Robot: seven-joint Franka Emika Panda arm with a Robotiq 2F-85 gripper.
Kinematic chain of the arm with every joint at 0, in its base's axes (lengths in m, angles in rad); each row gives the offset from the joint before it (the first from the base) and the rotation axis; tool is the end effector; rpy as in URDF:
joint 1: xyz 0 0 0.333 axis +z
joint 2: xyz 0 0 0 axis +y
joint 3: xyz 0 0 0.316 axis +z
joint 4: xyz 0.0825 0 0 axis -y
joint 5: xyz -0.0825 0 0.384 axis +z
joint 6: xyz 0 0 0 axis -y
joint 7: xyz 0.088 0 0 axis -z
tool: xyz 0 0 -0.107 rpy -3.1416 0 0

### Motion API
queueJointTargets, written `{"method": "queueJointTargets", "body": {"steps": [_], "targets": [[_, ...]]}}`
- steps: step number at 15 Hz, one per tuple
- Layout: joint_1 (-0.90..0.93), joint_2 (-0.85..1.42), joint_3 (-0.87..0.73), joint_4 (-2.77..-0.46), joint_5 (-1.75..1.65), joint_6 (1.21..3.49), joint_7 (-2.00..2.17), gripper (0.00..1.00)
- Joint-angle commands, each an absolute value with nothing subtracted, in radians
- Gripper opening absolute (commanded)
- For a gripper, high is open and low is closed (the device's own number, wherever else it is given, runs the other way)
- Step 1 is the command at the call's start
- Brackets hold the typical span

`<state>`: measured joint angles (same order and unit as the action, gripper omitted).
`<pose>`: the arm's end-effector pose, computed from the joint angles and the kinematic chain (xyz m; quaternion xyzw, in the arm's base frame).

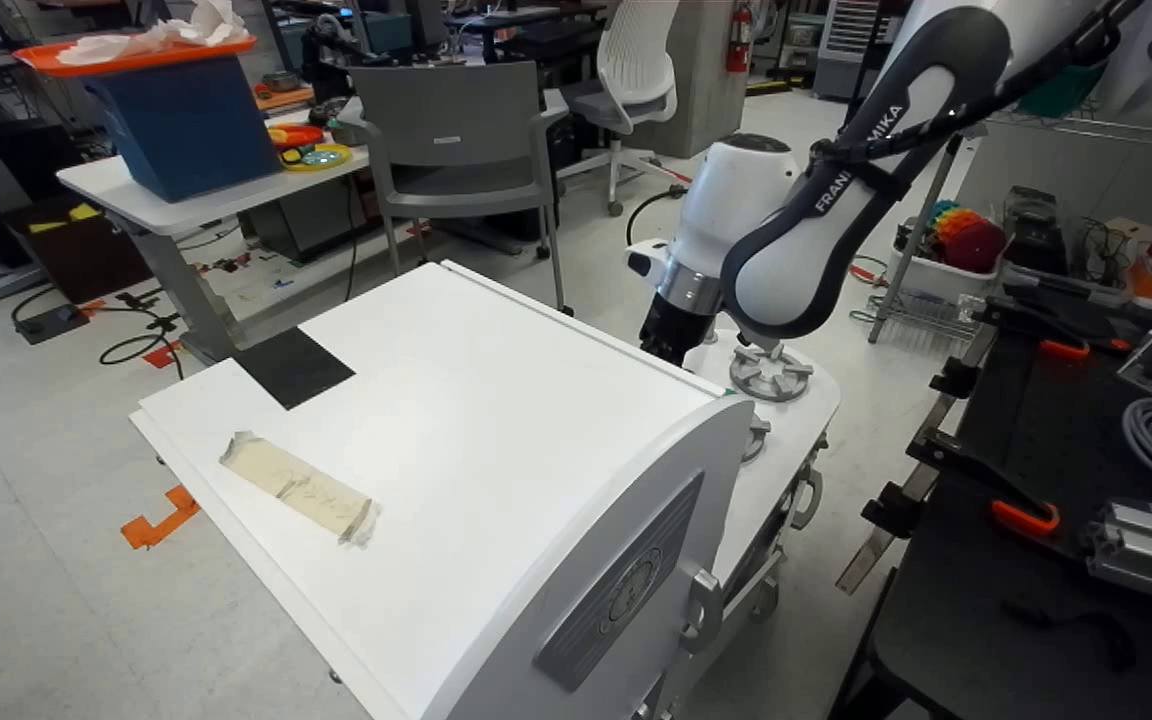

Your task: Move the tap nozzle to the left

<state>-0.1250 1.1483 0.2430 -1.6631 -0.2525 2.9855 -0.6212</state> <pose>0.6340 0.0824 -0.0202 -0.9088 -0.3962 -0.1241 0.0410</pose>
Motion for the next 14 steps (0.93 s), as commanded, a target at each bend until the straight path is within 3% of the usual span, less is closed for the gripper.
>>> {"method": "queueJointTargets", "body": {"steps": [1, 14], "targets": [[-0.178, 1.202, 0.309, -1.632, -0.303, 3.025, -0.718, 1.00], [-0.200, 1.196, 0.384, -1.772, -0.286, 3.009, -0.800, 1.00]]}}
